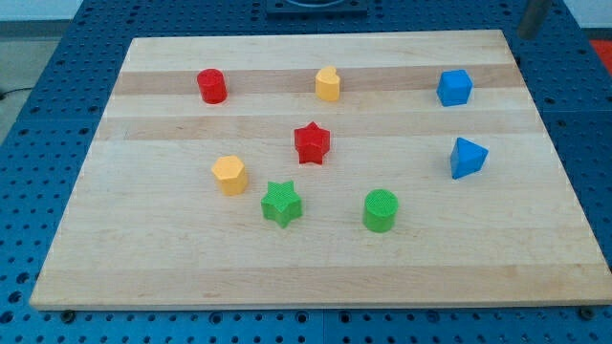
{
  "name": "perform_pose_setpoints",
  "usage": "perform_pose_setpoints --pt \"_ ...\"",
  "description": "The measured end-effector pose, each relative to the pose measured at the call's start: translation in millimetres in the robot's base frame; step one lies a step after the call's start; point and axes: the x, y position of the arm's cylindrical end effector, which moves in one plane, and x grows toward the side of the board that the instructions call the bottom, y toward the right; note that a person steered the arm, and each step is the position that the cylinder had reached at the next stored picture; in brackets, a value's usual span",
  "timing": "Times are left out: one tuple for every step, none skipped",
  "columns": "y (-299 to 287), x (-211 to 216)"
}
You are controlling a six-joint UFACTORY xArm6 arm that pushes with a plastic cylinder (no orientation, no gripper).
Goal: Push the green cirlce into the red star
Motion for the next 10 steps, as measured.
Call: perform_pose_setpoints --pt "0 0" --pt "-15 14" --pt "-54 63" --pt "-60 98" --pt "-60 128" --pt "-68 138" --pt "-103 159" --pt "-134 175" --pt "-160 187" --pt "-184 198"
